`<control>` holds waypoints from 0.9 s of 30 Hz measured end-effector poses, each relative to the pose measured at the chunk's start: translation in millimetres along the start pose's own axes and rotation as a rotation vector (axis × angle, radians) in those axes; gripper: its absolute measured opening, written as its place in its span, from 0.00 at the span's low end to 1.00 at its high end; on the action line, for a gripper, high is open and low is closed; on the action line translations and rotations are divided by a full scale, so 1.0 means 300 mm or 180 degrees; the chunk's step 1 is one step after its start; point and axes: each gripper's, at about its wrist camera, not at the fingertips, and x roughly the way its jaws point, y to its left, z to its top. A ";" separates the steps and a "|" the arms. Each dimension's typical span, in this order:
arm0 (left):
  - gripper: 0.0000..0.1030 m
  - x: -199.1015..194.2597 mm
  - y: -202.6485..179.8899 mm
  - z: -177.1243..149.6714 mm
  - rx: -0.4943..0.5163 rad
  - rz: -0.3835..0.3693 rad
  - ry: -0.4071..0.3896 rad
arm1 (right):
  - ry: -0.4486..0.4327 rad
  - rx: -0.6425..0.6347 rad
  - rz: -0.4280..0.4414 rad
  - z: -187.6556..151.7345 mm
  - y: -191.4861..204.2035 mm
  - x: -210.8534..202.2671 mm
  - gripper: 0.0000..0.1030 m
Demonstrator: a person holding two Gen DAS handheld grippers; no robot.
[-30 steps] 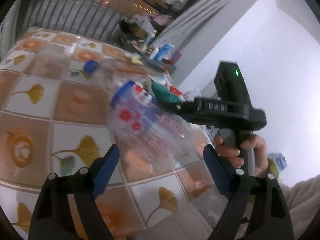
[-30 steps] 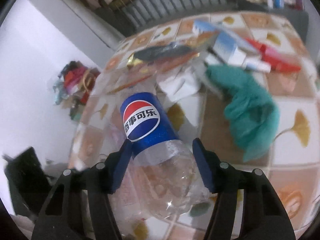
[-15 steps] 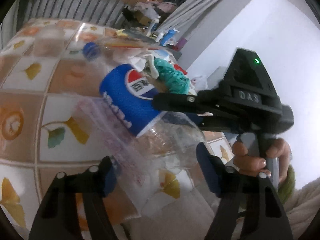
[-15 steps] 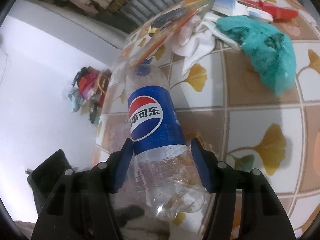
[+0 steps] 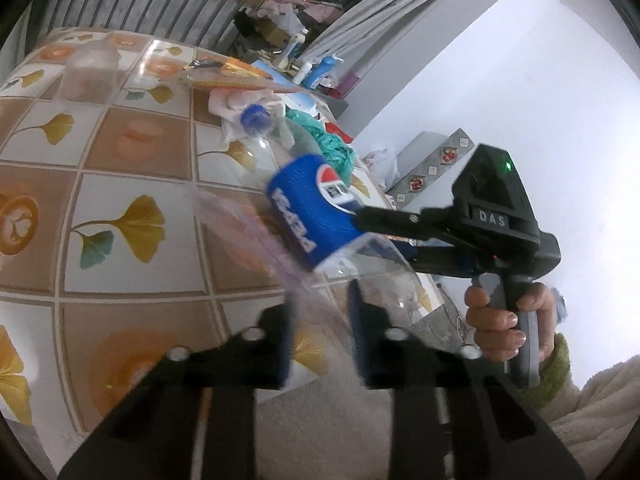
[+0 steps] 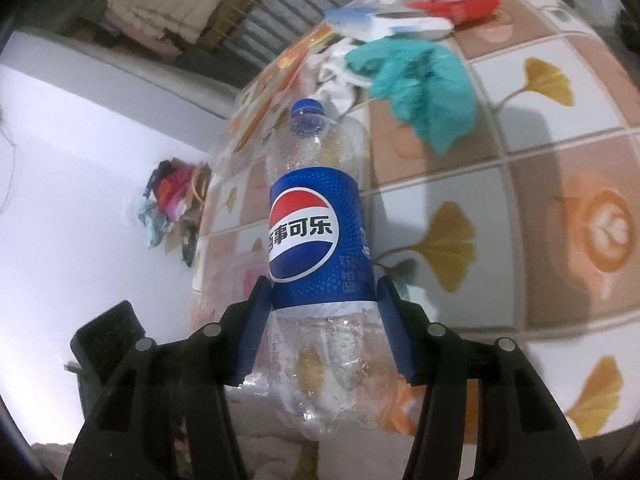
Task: Collect trash
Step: 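Grasp the blue-labelled Pepsi bottle with the right gripper and lift it, then carry the Pepsi bottle to the blue wastebasket and open the right gripper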
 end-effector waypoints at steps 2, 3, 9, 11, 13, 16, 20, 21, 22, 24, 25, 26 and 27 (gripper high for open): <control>0.11 -0.010 -0.007 -0.002 0.0059 0.0039 -0.0010 | 0.0004 0.0015 -0.0026 -0.019 -0.012 -0.022 0.49; 0.10 -0.012 -0.015 0.001 0.0108 0.0062 -0.0011 | 0.0012 0.0013 -0.0039 -0.026 -0.024 -0.045 0.49; 0.06 0.017 -0.057 0.032 0.0428 0.0417 0.0047 | 0.0035 -0.0274 -0.0346 -0.056 0.007 -0.089 0.55; 0.06 0.018 -0.057 0.026 0.0524 0.0574 0.0077 | -0.0025 -0.0392 -0.0486 -0.048 0.043 -0.075 0.62; 0.06 0.021 -0.057 0.019 0.0562 0.0666 0.0108 | -0.0069 -0.0472 -0.0565 -0.034 0.068 -0.056 0.66; 0.05 0.030 -0.057 0.017 0.0578 0.0727 0.0126 | -0.0091 -0.0568 -0.0649 -0.010 0.104 -0.004 0.67; 0.05 0.039 -0.061 0.018 0.0628 0.0786 0.0116 | -0.0080 -0.0701 -0.0791 0.020 0.102 0.027 0.67; 0.05 0.038 -0.060 0.016 0.0623 0.0786 0.0115 | -0.0079 -0.0735 -0.0818 0.022 0.105 0.035 0.67; 0.05 0.039 -0.057 0.018 0.0609 0.0785 0.0114 | -0.0063 -0.0759 -0.0836 0.024 0.101 0.043 0.67; 0.05 0.038 -0.051 0.021 0.0584 0.0784 0.0109 | -0.0020 -0.0758 -0.0834 0.028 0.080 0.048 0.61; 0.05 0.037 -0.049 0.023 0.0570 0.0782 0.0105 | 0.0010 -0.0743 -0.0815 0.027 0.068 0.049 0.58; 0.05 0.036 -0.047 0.024 0.0560 0.0777 0.0104 | 0.0029 -0.0723 -0.0799 0.028 0.063 0.055 0.57; 0.05 0.036 -0.045 0.025 0.0552 0.0777 0.0100 | 0.0032 -0.0710 -0.0789 0.017 0.058 0.040 0.56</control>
